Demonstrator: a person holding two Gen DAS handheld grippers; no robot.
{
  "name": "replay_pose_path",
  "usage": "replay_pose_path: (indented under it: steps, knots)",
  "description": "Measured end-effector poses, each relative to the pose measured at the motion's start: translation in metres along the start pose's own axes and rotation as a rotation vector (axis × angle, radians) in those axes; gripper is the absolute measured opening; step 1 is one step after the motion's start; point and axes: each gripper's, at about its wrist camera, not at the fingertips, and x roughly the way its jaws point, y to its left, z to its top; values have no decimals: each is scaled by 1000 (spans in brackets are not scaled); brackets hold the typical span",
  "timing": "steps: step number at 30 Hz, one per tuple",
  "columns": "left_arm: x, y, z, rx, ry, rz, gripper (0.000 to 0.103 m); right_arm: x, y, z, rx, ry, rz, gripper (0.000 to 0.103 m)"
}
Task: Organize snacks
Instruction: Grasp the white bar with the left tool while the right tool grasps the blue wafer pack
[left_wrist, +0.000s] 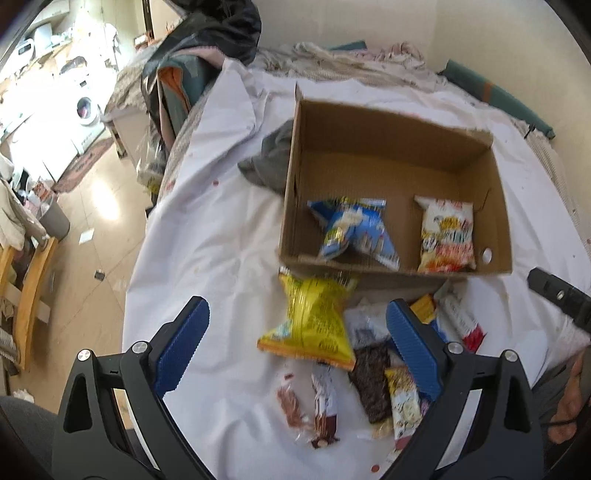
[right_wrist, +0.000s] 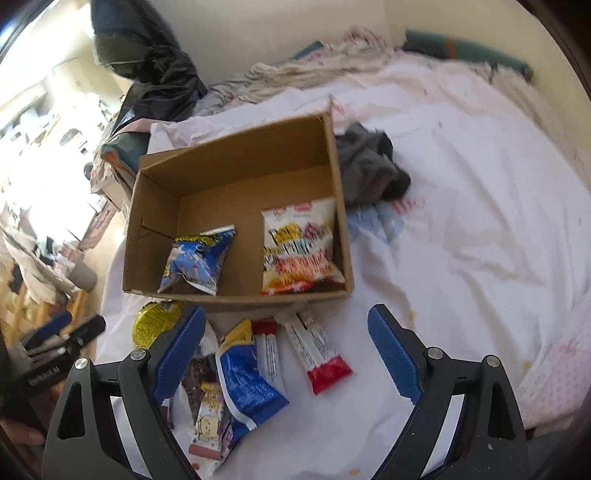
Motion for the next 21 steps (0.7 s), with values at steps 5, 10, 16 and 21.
replay_pose_path:
  steps: [5,10,16,21]
  knots:
    - [18,22,-9,-123,102,-20,95,11,-26,-7,82,91,24,92]
    - [44,36,-24,-171,258,-34,72,25,-36,-15,113,173,27,91]
    - [59,14,-44,-119,356,-121,52,42,-31,-19,144,263,104,81]
    - [75,-18,-58,-15,419,-137,29,49,-12,-20,75,282,101,81]
